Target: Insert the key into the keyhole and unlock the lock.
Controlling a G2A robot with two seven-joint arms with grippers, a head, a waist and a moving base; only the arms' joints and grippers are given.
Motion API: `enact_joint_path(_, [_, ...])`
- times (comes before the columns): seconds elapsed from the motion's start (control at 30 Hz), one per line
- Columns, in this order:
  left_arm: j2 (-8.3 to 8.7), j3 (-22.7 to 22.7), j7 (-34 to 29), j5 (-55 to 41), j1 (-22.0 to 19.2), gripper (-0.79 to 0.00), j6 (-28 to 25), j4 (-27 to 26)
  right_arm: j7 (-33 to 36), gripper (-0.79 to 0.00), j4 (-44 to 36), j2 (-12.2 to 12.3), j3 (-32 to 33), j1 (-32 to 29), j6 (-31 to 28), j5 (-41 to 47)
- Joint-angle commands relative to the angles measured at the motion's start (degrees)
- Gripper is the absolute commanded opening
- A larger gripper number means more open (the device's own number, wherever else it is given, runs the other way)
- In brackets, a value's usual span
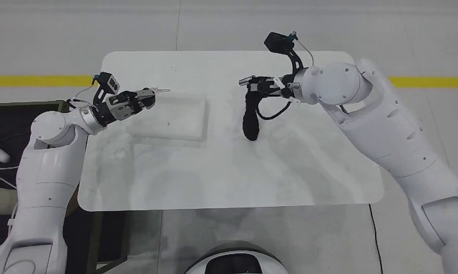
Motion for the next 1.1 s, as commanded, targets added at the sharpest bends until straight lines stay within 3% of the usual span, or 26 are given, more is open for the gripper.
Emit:
enact_joint_path(0.0, [0.00, 0.0, 0.0, 0.0, 0.0, -0.785, 0.0, 0.0, 0.0, -0.785, 0.0, 0.0, 0.0, 0.0, 0.0, 0.0])
enact_joint_path(0.27, [0.00, 0.0, 0.0, 0.0, 0.0, -0.785, 0.0, 0.0, 0.0, -0.785, 0.0, 0.0, 0.0, 0.0, 0.0, 0.0])
enact_joint_path(0.37, [0.00, 0.0, 0.0, 0.0, 0.0, -0.785, 0.0, 0.0, -2.4, -0.785, -3.6, 0.9, 3.3, -5.0, -1.2, 5.9])
enact_joint_path(0.5, [0.00, 0.0, 0.0, 0.0, 0.0, -0.785, 0.0, 0.0, -4.1, -0.785, -5.9, 2.2, 12.6, -14.2, -7.2, 16.7])
enact_joint_path(0.63, [0.00, 0.0, 0.0, 0.0, 0.0, -0.785, 0.0, 0.0, -2.1, -0.785, -5.9, 2.3, 17.1, -19.1, -10.9, 25.1])
enact_joint_path(0.83, [0.00, 0.0, 0.0, 0.0, 0.0, -0.785, 0.0, 0.0, 0.3, -0.785, -4.3, 0.9, 19.2, -22.8, -20.3, 39.8])
enact_joint_path(0.97, [0.00, 0.0, 0.0, 0.0, 0.0, -0.785, 0.0, 0.0, -0.2, -0.785, -3.8, -0.4, 18.6, -24.1, -25.3, 44.1])
enact_joint_path(1.07, [0.00, 0.0, 0.0, 0.0, 0.0, -0.785, 0.0, 0.0, -0.6, -0.785, -3.3, -0.6, 18.5, -24.1, -25.7, 44.4])
